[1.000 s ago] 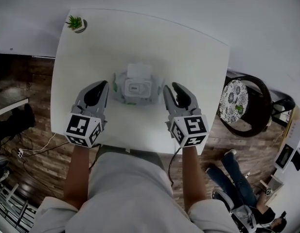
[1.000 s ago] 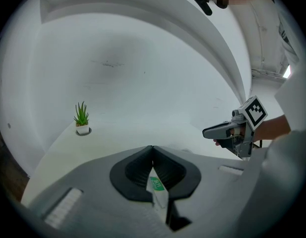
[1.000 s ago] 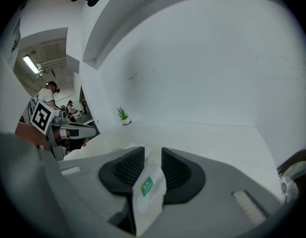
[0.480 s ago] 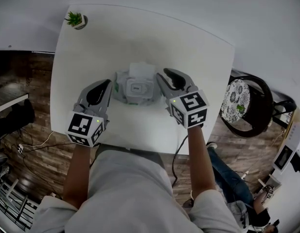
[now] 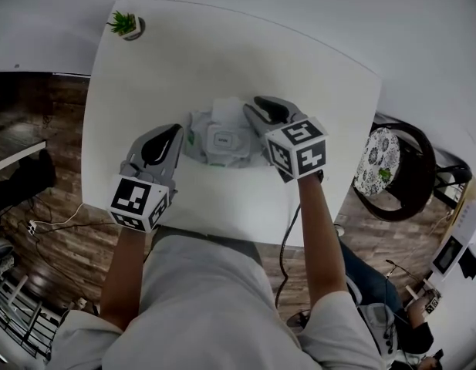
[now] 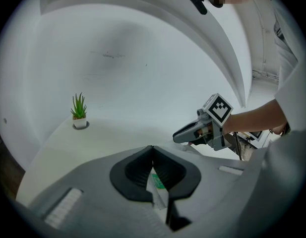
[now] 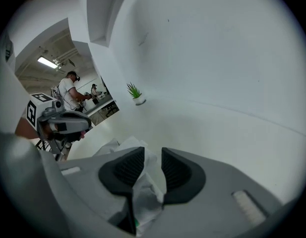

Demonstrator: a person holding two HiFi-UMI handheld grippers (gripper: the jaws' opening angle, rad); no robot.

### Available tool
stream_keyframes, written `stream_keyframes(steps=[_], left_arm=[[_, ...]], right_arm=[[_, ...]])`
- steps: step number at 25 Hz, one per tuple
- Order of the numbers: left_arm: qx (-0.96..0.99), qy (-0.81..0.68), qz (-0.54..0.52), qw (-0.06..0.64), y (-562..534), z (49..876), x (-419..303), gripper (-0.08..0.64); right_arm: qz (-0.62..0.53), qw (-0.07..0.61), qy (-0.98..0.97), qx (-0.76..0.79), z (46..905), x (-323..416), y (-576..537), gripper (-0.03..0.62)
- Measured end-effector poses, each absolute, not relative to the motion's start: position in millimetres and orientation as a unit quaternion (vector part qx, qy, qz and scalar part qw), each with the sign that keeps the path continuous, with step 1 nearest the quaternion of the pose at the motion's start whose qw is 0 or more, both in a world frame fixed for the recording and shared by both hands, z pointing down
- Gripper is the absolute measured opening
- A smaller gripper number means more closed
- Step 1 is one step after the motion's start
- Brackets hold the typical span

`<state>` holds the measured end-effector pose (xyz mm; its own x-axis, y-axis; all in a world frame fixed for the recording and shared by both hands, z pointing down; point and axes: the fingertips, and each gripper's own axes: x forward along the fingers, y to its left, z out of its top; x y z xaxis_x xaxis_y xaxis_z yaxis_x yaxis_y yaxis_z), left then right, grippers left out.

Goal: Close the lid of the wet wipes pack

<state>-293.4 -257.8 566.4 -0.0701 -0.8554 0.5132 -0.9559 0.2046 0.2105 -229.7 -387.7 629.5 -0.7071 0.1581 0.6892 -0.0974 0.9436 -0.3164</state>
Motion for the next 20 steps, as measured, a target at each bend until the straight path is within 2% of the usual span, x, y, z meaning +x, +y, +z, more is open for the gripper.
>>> stream_keyframes(steps=[10, 20], left_arm=[[0.626, -0.724, 0.089, 0.276, -258, 570, -297, 0.005], [0.626, -0.727, 0.085, 0.270, -254, 563, -297, 0.005]], right_arm=[[0.184, 0.401, -0.896, -0.045, 638, -229, -378, 0.115], [0.160, 0.371, -0.913, -0.056, 610, -228, -373, 0.115]])
